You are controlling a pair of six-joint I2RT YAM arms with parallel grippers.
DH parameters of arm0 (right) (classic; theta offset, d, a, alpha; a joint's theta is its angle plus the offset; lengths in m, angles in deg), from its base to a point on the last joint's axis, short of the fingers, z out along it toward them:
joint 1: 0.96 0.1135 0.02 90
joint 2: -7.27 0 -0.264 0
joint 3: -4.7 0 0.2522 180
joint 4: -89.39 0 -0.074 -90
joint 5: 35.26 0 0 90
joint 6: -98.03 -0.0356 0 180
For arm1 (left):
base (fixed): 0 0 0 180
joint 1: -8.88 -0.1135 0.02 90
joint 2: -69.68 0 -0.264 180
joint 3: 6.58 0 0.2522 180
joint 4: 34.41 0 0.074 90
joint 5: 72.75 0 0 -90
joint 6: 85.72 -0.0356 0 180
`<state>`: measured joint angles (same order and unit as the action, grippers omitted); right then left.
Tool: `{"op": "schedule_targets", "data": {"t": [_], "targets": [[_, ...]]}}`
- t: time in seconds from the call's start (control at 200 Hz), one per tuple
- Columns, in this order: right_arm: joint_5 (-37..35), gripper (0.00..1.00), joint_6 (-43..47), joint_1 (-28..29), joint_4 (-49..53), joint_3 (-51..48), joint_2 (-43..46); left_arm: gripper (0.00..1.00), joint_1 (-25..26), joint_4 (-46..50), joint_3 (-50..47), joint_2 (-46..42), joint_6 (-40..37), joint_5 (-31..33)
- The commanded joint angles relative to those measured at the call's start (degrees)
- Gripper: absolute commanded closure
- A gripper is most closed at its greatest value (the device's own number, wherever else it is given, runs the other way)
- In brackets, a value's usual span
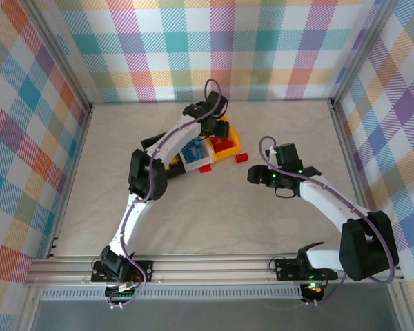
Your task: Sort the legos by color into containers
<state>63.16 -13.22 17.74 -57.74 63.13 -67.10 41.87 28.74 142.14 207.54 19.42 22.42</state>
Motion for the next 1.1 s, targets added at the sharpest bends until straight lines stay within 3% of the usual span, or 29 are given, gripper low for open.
{"op": "schedule_targets", "data": {"t": [0.0,0.6,0.855,1.095], "targets": [[-0.6,0.28,1.88,-0.27,0.6,0.86,-2.41,0.34,0.85,-0.99,-4.18,-11.42,-0.55,-0.77],[-6.99,0.23,7.73,1.5,4.42,21.25,-21.77,0.31,6.02,-15.13,-60.7,-51.33,6.65,-1.01],[-10.65,0.23,12.09,3.75,7.89,32.33,-33.2,0.31,6.44,-16.99,-72.62,-57.71,9.21,-0.18],[-14.81,0.24,15.38,5.2,9.83,38.05,-38.93,0.3,6.46,-17.92,-76.42,-58.74,9.88,-0.51]]}}
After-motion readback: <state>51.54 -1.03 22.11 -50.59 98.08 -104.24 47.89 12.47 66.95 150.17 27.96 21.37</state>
